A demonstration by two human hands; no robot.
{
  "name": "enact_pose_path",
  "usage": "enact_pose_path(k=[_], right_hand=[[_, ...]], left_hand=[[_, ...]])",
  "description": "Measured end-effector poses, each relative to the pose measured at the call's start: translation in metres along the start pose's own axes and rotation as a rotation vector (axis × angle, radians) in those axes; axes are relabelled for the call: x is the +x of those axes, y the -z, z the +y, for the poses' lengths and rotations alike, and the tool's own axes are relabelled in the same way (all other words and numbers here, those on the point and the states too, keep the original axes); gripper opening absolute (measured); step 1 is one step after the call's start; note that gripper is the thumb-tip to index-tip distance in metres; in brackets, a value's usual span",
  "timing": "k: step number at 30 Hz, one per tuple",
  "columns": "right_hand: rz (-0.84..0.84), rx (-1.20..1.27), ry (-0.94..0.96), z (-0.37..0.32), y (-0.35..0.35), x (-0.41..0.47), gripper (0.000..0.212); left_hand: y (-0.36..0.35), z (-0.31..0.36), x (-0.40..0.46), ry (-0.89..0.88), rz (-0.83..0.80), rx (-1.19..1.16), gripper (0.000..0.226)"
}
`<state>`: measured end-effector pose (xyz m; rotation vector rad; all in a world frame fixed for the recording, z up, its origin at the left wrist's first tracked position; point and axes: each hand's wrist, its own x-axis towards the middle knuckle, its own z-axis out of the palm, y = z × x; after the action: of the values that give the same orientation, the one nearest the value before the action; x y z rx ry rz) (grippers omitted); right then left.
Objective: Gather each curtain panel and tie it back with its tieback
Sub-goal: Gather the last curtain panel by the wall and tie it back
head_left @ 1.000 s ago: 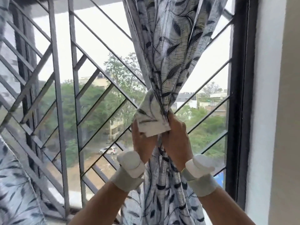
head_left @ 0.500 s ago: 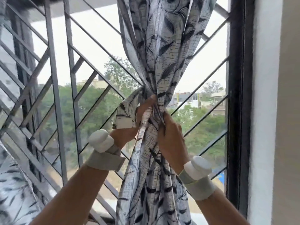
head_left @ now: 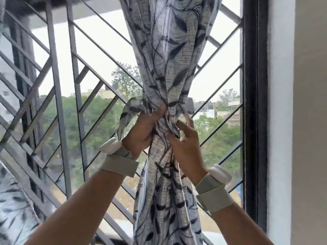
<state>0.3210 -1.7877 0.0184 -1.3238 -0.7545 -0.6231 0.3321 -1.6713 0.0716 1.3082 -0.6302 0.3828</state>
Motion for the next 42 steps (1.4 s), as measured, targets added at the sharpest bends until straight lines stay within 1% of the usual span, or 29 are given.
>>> enact_pose_path(k=[3, 5, 7, 9, 10, 11, 12, 13, 14, 15, 16, 17, 19, 21, 22, 25, 26, 27, 28, 29, 31, 33, 34, 35, 37, 38, 40, 41, 42], right_hand=[[0.014, 0.397, -0.032, -0.002, 0.002, 0.0, 0.072], [0.013, 0.513, -0.017, -0.001, -0.001, 0.002, 0.081], [0.041, 0.48, -0.018, -0.003, -0.002, 0.005, 0.084], [0.044, 0.331, 0.007, -0.002, 0.0, 0.007, 0.077], [0.048, 0.228, 0.018, 0.0, 0.0, 0.007, 0.073], [0.054, 0.136, 0.034, 0.001, 0.001, 0.006, 0.07], [0.062, 0.068, 0.046, 0.003, 0.001, 0.004, 0.067], [0.073, 0.02, 0.056, 0.005, 0.001, 0.002, 0.064], [0.082, -0.017, 0.065, 0.006, 0.001, 0.001, 0.062], [0.088, -0.051, 0.079, 0.007, 0.001, 0.001, 0.061], [0.093, -0.091, 0.111, 0.009, 0.001, 0.002, 0.061], [0.106, -0.134, 0.141, 0.011, 0.001, 0.003, 0.061], [0.139, -0.213, 0.185, 0.016, -0.001, 0.005, 0.06], [0.149, -0.256, 0.223, 0.019, -0.006, 0.004, 0.061], [0.15, -0.266, 0.245, 0.02, -0.007, 0.003, 0.061], [0.183, -0.314, 0.328, 0.024, -0.007, 0.002, 0.045], [0.198, -0.318, 0.332, 0.026, -0.006, 0.002, 0.04], [0.198, -0.31, 0.323, 0.026, -0.004, 0.002, 0.038], [0.19, -0.302, 0.316, 0.027, -0.003, 0.003, 0.037], [0.183, -0.296, 0.314, 0.028, -0.001, 0.005, 0.036], [0.169, -0.302, 0.313, 0.029, 0.0, 0.005, 0.034], [0.173, -0.318, 0.314, 0.029, 0.001, 0.004, 0.029], [0.176, -0.328, 0.311, 0.029, 0.002, 0.003, 0.028], [0.172, -0.324, 0.31, 0.027, 0.004, 0.003, 0.03], [0.128, -0.256, 0.284, 0.023, 0.008, 0.003, 0.039], [0.098, -0.213, 0.256, 0.02, 0.012, 0.003, 0.044], [0.071, -0.107, 0.166, 0.017, 0.02, 0.002, 0.05], [0.104, -0.056, 0.117, 0.017, 0.02, 0.002, 0.05], [0.187, 0.003, 0.073, 0.015, 0.022, 0.002, 0.047]], left_hand=[[-0.007, 0.0, -0.001, 0.026, 0.042, -0.043, 0.039], [-0.011, 0.0, -0.002, 0.037, 0.066, -0.057, 0.047], [-0.013, 0.001, -0.004, 0.022, 0.097, -0.049, 0.053], [-0.014, 0.0, -0.011, 0.003, 0.162, -0.06, 0.064], [-0.011, -0.002, -0.014, -0.019, 0.227, -0.001, 0.071], [-0.005, -0.004, -0.019, -0.073, 0.292, 0.186, 0.075], [0.003, -0.005, -0.025, -0.172, 0.277, 0.446, 0.077], [0.014, -0.008, -0.028, -0.314, 0.272, 0.675, 0.068], [0.021, -0.006, -0.031, -0.524, 0.289, 0.738, 0.048], [0.022, -0.002, -0.033, -0.662, 0.312, 0.671, 0.041], [0.021, 0.007, -0.034, -0.731, 0.334, 0.659, 0.042], [0.014, 0.017, -0.036, -0.775, 0.336, 0.746, 0.039], [0.003, 0.033, -0.043, -0.712, 0.262, 0.99, 0.025], [-0.003, 0.042, -0.046, -0.608, 0.121, 1.091, 0.014], [-0.009, 0.046, -0.046, -0.554, 0.018, 1.109, 0.014], [-0.016, 0.057, -0.037, -0.342, -0.319, 1.099, 0.05], [-0.016, 0.059, -0.031, -0.303, -0.399, 1.114, 0.058], [-0.018, 0.061, -0.027, -0.303, -0.444, 1.153, 0.058], [-0.02, 0.063, -0.022, -0.34, -0.449, 1.197, 0.049], [-0.026, 0.065, -0.018, -0.433, -0.428, 1.246, 0.036], [-0.038, 0.068, -0.011, -0.729, -0.394, 1.374, 0.015], [-0.053, 0.07, 0.002, -0.977, -0.469, 1.571, 0.013], [-0.059, 0.07, 0.01, -1.051, -0.534, 1.689, 0.014], [-0.063, 0.072, 0.017, -1.057, -0.598, 1.793, 0.016], [-0.065, 0.079, 0.025, -0.921, -0.637, 1.939, 0.021], [-0.065, 0.082, 0.026, -0.878, -0.617, 1.99, 0.024], [-0.062, 0.085, 0.026, -0.875, -0.547, 2.06, 0.028], [-0.059, 0.087, 0.024, -0.867, -0.495, 2.076, 0.029], [-0.059, 0.087, 0.024, -0.848, -0.449, 2.087, 0.03]])
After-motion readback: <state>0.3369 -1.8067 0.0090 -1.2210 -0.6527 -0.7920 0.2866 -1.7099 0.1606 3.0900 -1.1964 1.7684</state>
